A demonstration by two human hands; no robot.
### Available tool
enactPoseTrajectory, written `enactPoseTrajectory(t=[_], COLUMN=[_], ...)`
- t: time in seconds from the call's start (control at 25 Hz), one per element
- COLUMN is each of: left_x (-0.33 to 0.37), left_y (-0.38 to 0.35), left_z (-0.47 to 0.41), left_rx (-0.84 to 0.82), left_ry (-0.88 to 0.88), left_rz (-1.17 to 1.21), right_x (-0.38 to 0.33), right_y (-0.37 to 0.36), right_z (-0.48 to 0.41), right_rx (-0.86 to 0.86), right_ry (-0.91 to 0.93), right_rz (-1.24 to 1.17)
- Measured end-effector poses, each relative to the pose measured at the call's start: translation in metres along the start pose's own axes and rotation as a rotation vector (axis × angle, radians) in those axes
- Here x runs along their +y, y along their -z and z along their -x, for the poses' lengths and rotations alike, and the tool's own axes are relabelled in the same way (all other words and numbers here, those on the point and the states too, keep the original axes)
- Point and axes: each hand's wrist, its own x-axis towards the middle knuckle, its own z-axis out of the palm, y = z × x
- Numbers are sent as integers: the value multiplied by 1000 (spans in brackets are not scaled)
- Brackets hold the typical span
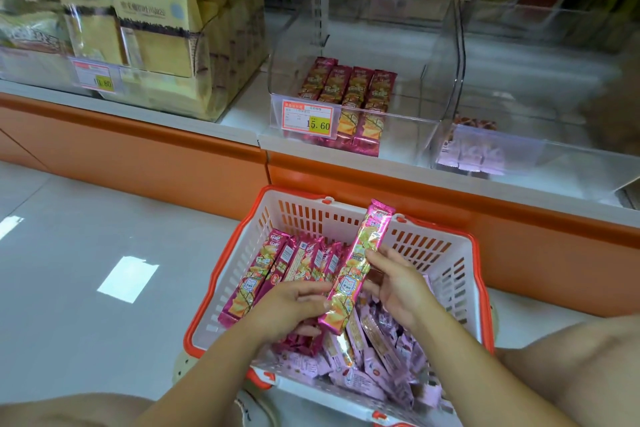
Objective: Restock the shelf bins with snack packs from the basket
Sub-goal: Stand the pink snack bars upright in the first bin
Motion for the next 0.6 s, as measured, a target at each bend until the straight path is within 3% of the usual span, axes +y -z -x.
enactPoseTrajectory(t=[0.2,0.32,0.52,0.6], left_x=[8,34,142,187], left_y=[-2,3,30,43], left_z=[9,16,40,48], left_rx=[12,12,-145,-85], left_ry=[-23,-89,-313,-475], left_rz=[35,5,-163,-158], right_x=[-13,-40,-145,-197], right_y=[-9,-22,-56,-69], right_z=[9,23,63,71], right_rx=[-34,-26,-31,-22], right_ry=[63,189,436,512], right_rz=[161,324,490,524])
